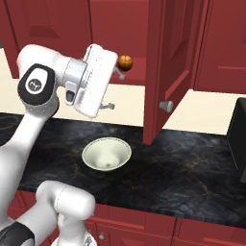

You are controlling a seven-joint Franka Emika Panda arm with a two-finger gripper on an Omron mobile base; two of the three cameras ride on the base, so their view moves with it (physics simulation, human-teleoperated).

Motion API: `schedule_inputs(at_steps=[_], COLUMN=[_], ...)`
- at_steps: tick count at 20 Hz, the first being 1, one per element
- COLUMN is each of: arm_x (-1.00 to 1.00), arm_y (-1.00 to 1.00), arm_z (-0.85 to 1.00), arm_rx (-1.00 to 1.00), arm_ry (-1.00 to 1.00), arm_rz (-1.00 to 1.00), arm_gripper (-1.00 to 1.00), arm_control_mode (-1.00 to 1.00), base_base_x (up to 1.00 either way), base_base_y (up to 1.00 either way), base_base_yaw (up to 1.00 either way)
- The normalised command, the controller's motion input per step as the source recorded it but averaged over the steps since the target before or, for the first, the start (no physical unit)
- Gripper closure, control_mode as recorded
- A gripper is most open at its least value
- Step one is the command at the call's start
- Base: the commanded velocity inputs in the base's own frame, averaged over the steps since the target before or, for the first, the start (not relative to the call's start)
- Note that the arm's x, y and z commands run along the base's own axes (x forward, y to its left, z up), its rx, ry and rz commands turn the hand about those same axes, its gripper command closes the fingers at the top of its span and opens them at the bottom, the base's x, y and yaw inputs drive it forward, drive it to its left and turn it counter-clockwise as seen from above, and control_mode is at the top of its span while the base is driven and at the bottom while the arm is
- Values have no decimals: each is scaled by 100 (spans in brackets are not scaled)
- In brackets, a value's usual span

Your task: Open the cabinet. Pick the orange and orange from the cabinet and place them into the bowl. Then close the cabinet.

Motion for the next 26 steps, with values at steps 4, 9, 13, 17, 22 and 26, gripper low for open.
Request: schedule_inputs(at_steps=[4,9,13,17,22,26], arm_x=[-34,-11,0,0,3,5], arm_y=[27,35,56,62,54,42], arm_z=[0,-18,-29,-15,-1,0], arm_rx=[0,0,0,0,1,0], arm_ry=[5,0,-6,-7,-3,-5], arm_rz=[27,24,20,15,14,10], arm_gripper=[-100,-100,-100,-100,-100,-100], arm_control_mode=[-100,-100,-100,-100,-100,-100], base_base_x=[0,0,0,0,0,0], base_base_y=[0,0,0,0,0,0], base_base_yaw=[0,0,0,0,0,0])
